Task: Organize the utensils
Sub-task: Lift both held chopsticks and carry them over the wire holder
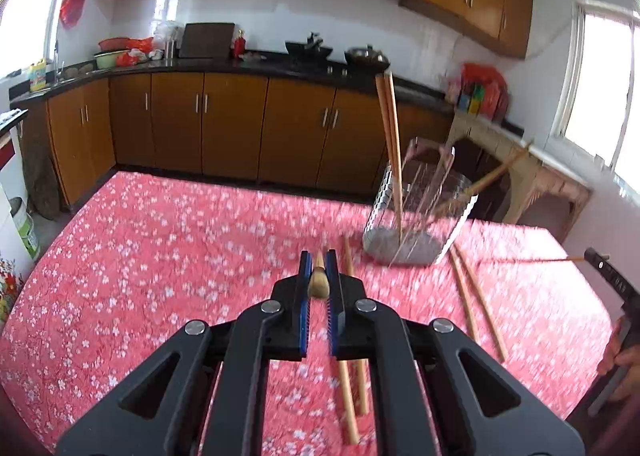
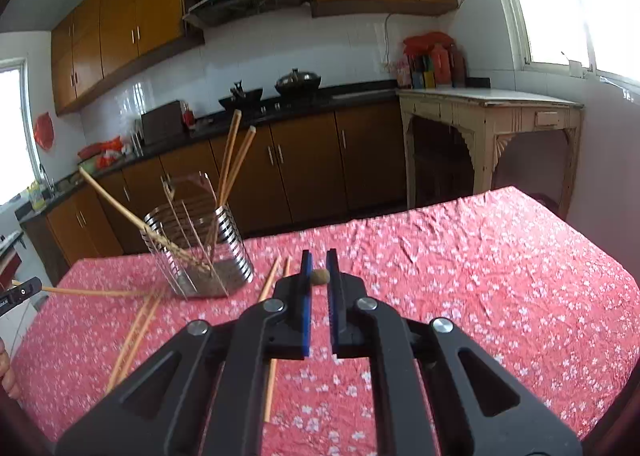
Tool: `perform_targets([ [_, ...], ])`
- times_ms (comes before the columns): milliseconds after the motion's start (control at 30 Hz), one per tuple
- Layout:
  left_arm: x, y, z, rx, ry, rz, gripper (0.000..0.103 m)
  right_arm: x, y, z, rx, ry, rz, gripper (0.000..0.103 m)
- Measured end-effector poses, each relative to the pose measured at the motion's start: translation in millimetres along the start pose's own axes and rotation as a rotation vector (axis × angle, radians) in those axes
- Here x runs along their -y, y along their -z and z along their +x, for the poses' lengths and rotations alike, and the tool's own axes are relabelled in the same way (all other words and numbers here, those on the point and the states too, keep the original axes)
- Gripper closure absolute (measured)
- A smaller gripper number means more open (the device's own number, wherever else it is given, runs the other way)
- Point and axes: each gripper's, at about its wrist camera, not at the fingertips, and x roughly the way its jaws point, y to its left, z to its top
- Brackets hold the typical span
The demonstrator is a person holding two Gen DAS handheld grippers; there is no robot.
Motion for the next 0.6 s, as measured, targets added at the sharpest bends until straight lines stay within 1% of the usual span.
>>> perform_targets([
  [133,2,-15,-11,0.054,0.010,-0.014,0.096,-5,-18,-6,0.060,-0.015,0.005,0.095],
  [267,4,-28,-14,0.088,0.008,-0.016,0.096,-6,-31,-9,0.098,-0.019,0.005,0.095],
  [500,4,-35,-14,0.104,0.003,-0.017,0.096,-11,-39,-12,0.118,-0.017,-0.010,0.095],
  [600,3,-38,-15,0.108,0.001,-0.020,0.096,-11,-45,-15,0.117,-0.030,-0.004,0.095],
])
